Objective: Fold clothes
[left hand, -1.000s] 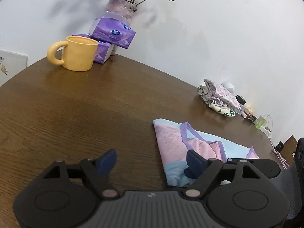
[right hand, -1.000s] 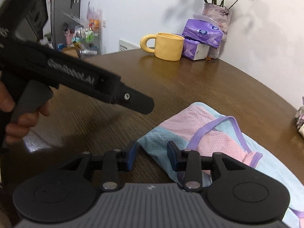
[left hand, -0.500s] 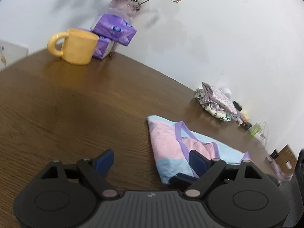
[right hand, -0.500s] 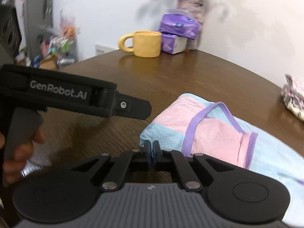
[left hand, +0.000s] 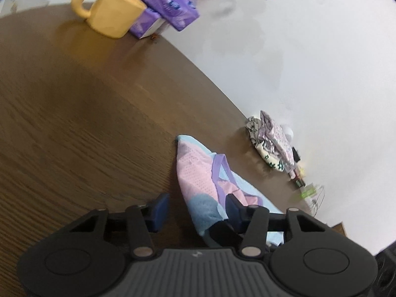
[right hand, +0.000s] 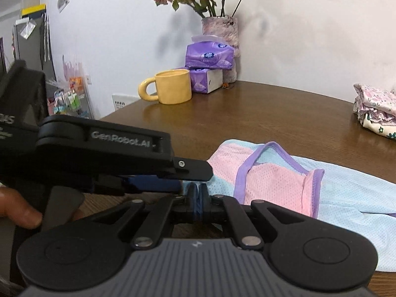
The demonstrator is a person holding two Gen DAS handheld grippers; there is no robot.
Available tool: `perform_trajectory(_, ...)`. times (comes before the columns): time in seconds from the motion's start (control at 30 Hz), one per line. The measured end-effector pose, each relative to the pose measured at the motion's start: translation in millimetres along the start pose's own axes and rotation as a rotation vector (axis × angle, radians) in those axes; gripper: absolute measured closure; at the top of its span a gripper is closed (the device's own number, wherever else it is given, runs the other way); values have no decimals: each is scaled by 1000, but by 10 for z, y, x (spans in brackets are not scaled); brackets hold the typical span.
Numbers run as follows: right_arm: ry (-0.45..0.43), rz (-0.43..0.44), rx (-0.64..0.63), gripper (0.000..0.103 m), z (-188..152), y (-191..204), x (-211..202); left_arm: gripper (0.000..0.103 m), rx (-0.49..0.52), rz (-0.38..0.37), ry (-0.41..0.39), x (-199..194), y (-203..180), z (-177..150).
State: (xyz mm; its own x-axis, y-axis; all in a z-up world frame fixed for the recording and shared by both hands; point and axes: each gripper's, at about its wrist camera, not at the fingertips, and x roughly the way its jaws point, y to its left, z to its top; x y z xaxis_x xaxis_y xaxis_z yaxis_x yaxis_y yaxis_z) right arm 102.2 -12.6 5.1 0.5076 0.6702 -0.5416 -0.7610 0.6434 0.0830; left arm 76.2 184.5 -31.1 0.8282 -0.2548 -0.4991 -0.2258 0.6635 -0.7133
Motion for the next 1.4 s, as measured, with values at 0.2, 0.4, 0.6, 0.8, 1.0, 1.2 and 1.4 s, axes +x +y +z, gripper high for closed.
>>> perform_trajectory(0.2,-7,2,8,101,5,-2,-27,75,-38,26,-3,93,-32,-17)
perform_trajectory(0.4,-8,-15,7,101,-4,23,-38,84,-71,46,-9,124,-43,-52)
perform_trajectory(0.6,-2,-14,26,101,-27,5,-20,90,-48,62,-20,124,-79,-70)
perform_trajectory(0.8,17,-15,38,100,-31,-35,0,90,-17,79,-32,124,-122,-84)
perform_trajectory(1.0,25,-38,55,99,-36,-91,2,90,5,85,-41,119,-147,-92)
perform_trajectory(1.2,34,-45,58,99,-41,-98,13,90,9,86,-37,132,-147,-86)
perform_trajectory(1.4,38,-47,64,97,-48,-103,26,90,10,85,-37,130,-148,-87)
